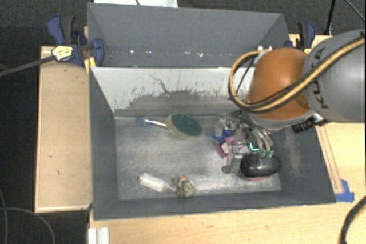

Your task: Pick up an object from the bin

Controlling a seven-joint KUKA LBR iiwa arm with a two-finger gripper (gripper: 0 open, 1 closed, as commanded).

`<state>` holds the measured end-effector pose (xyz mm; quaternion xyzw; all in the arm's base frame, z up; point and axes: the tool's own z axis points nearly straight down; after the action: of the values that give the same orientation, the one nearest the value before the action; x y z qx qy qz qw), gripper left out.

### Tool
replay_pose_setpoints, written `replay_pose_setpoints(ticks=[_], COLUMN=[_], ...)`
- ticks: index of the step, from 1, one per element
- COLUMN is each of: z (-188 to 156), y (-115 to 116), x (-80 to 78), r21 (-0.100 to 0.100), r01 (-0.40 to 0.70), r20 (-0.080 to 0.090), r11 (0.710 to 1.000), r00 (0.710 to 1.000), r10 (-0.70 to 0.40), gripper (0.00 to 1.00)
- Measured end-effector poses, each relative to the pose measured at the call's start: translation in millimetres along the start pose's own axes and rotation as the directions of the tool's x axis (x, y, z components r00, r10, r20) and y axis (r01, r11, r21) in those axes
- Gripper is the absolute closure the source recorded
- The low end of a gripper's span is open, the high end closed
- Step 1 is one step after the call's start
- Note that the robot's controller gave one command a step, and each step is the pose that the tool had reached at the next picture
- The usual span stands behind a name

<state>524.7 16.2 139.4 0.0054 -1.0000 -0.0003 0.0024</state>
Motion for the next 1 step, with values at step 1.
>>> replay_pose_setpoints(ticks=[1], z=[49.2], y=[-72.4], x=[-34.3], r21=[0.003], r01=[0.426], r20=[0.013], r11=[0.905], r00=[0.905], r10=[-0.426], gripper=[0.0])
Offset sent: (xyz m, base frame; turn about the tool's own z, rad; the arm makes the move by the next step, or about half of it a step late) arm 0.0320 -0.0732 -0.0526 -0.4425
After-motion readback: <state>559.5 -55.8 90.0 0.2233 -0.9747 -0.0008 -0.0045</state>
